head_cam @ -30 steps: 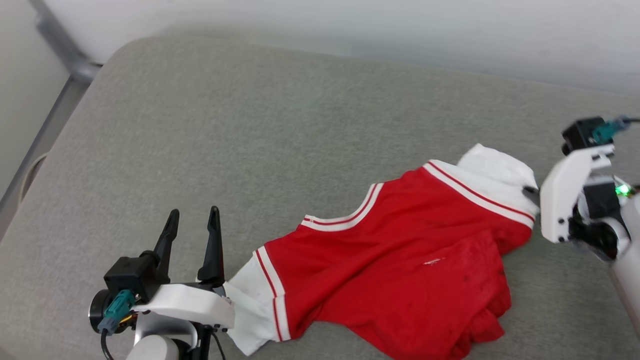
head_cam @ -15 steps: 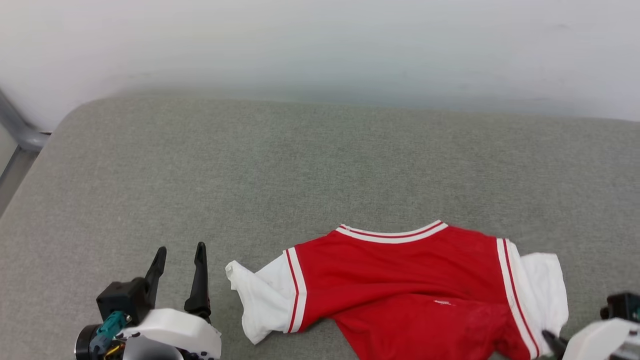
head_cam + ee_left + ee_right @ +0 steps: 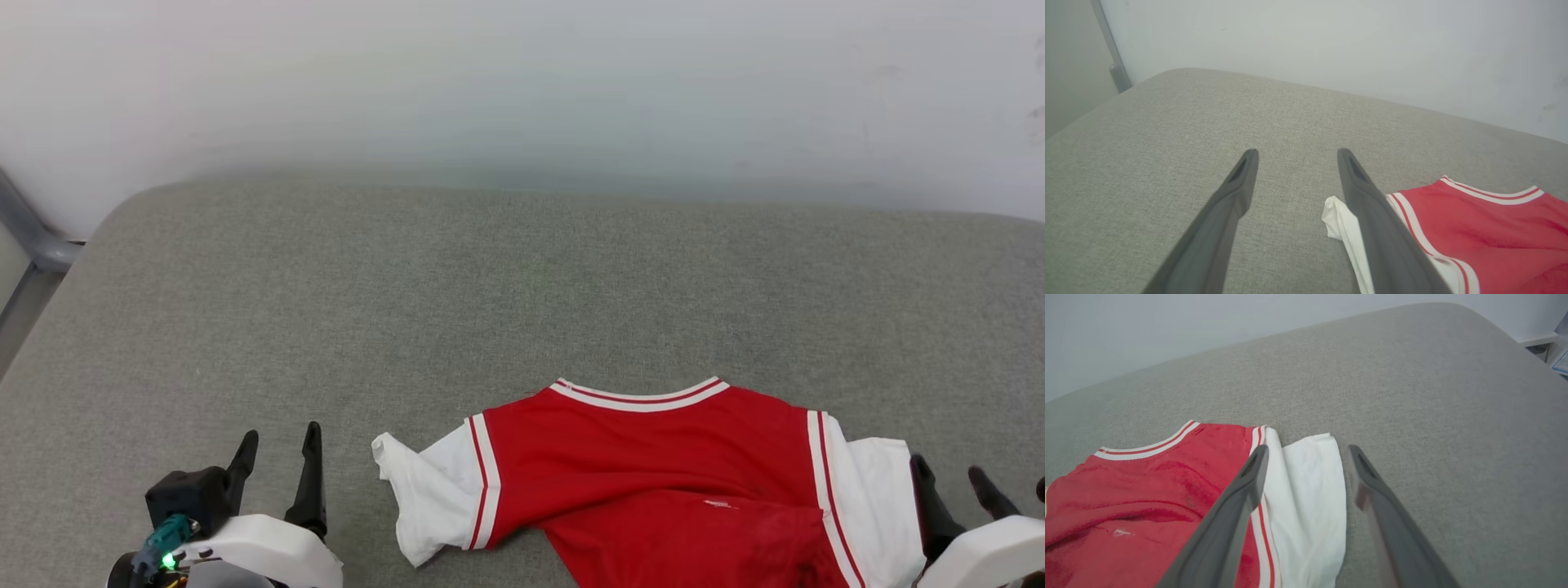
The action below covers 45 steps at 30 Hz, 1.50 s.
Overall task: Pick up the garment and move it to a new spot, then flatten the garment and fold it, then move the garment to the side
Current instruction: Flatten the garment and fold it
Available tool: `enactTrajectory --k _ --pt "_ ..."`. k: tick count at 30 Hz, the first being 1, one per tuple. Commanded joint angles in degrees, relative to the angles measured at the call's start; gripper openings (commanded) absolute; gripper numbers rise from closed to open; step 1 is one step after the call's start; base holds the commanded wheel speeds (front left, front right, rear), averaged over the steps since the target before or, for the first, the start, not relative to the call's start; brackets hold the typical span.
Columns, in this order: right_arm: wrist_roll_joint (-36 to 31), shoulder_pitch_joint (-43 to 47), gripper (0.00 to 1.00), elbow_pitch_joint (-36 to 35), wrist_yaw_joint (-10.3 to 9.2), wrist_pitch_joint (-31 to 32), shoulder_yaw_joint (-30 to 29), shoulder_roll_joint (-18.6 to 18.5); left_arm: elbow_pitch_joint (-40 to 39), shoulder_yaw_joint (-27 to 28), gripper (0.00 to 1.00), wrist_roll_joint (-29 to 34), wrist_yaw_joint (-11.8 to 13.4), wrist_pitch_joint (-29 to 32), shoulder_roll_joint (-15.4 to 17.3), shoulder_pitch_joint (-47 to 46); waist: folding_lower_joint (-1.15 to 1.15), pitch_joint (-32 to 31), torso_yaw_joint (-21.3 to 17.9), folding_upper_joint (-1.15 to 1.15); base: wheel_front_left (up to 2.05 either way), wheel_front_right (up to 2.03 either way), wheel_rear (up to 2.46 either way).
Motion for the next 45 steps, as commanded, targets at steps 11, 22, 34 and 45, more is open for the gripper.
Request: enactTrajectory --k 11,22,34,45 --pt "-3.00 2.21 1.00 -10.68 -0.04 -9.53 6.78 0.61 -1.41 -0.19 1.00 -4.96 -2.06 13.25 3.55 -4.65 0.01 -1.12 -1.18 0.00 0.00 0.00 0.00" --pt "-2.35 -0.35 1.00 -12.79 -0.04 -10.14 11.06 0.59 3.15 -5.66 1.00 -10.64 -5.83 36.47 7.32 -13.04 0.01 3.79 -6.14 0.00 0.00 0.00 0.00" --pt "-0.15 -2.74 1.00 -10.44 -0.04 -11.46 11.45 0.59 11.56 -12.72 1.00 -10.03 -8.49 48.20 7.82 -15.69 0.01 7.95 -7.94 0.00 0.00 0.00 0.00" --pt "-0.58 -2.84 1.00 -7.57 -0.04 -5.20 9.93 -0.18 12.82 -13.68 0.00 -9.36 -11.01 43.32 6.61 -16.60 0.01 6.11 -7.81 0.00 0.00 0.00 0.00"
